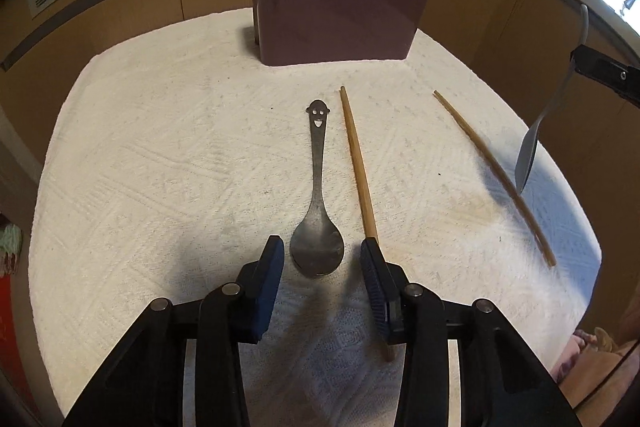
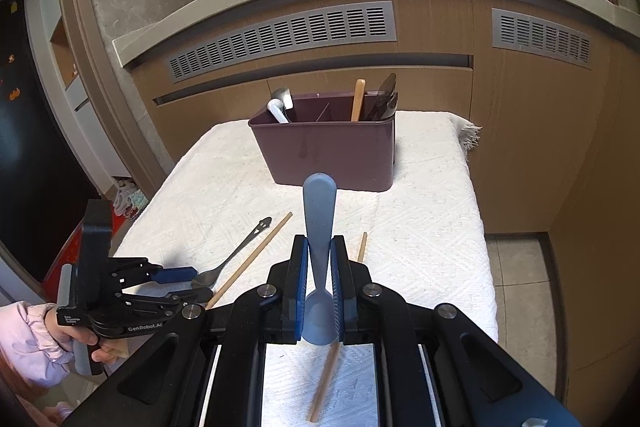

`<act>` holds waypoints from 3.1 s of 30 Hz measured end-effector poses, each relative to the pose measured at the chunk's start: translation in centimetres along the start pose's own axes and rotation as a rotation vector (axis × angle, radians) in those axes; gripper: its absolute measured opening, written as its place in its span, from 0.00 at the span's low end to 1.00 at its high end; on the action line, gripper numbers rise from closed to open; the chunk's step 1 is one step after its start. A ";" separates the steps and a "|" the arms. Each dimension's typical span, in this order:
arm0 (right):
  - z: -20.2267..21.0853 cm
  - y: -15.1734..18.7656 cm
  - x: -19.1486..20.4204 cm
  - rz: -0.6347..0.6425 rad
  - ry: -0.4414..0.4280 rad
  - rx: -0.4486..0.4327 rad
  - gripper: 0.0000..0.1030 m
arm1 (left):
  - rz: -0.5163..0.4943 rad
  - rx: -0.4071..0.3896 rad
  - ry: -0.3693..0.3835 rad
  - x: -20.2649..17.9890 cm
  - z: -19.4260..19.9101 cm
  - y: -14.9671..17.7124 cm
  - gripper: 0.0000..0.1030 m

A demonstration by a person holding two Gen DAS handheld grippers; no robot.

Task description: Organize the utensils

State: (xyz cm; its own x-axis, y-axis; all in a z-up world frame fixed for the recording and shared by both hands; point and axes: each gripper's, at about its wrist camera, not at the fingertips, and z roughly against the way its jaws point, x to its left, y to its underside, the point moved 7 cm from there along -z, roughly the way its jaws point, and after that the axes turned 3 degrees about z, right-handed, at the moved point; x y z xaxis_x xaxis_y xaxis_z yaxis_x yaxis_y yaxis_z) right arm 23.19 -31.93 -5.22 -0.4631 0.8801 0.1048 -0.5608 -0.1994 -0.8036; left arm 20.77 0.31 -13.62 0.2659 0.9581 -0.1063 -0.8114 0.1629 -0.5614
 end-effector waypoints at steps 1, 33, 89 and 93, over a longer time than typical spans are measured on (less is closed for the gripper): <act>0.0 0.0 0.0 -0.001 0.001 -0.001 0.10 | -0.001 -0.009 -0.010 -0.1 -0.1 -0.1 0.40; 3.2 -7.1 1.6 0.094 0.015 -0.154 0.10 | -0.040 -0.515 -0.088 -2.0 14.1 -12.2 0.28; -9.6 6.6 -0.2 0.051 0.104 0.288 0.83 | 0.157 -0.010 -0.057 -0.6 0.1 -3.1 0.70; -9.5 6.6 -0.9 0.023 0.113 0.262 0.64 | 0.153 -0.005 -0.057 -0.8 -0.2 -3.6 0.70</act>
State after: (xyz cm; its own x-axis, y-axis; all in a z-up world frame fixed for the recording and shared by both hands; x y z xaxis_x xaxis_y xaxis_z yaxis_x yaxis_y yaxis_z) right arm 26.42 -29.92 -16.15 -0.4059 0.9138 0.0105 -0.7164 -0.3110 -0.6245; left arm 23.60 -1.11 -11.66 0.1087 0.9836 -0.1441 -0.8376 0.0126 -0.5461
